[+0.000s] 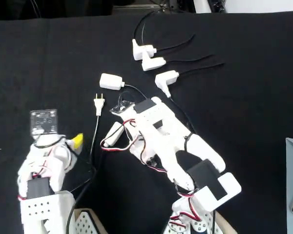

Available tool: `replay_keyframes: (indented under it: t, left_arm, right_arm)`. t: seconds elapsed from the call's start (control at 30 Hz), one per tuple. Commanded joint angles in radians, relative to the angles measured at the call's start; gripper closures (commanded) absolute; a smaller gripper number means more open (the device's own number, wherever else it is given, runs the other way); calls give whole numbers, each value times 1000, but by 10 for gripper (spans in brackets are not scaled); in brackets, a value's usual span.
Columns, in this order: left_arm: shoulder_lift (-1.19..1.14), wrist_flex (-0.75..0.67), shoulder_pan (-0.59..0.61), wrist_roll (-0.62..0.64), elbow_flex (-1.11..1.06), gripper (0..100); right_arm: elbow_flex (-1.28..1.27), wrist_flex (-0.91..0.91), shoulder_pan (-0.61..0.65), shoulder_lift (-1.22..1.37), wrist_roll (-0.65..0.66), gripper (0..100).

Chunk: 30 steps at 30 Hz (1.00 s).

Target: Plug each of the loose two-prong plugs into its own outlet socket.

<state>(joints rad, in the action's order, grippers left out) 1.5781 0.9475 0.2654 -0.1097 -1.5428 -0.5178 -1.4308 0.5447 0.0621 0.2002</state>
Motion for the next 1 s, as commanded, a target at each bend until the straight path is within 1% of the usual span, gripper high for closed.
replay_keyframes:
  t: [0.0,0.1,0.2,0.27,0.43,0.73,0.97]
  left_arm:
    - [8,121,170,2,130,712]
    - [8,152,240,-14,108,711]
    - [8,112,265,-92,44,711]
    - [8,87,268,-110,24,711]
    - [8,80,260,-109,16,711]
    - [8,80,260,-114,15,711]
    - [8,80,260,-114,13,711]
  right_arm:
    - [42,-11,5,-1,-12,885]
    - [42,-11,5,-7,-14,885]
    - [50,0,5,-5,-41,885]
    - [56,29,5,2,-75,886]
    - [64,77,5,2,-121,888]
    - [59,81,5,4,-120,888]
    - [107,74,-2,108,-121,890]
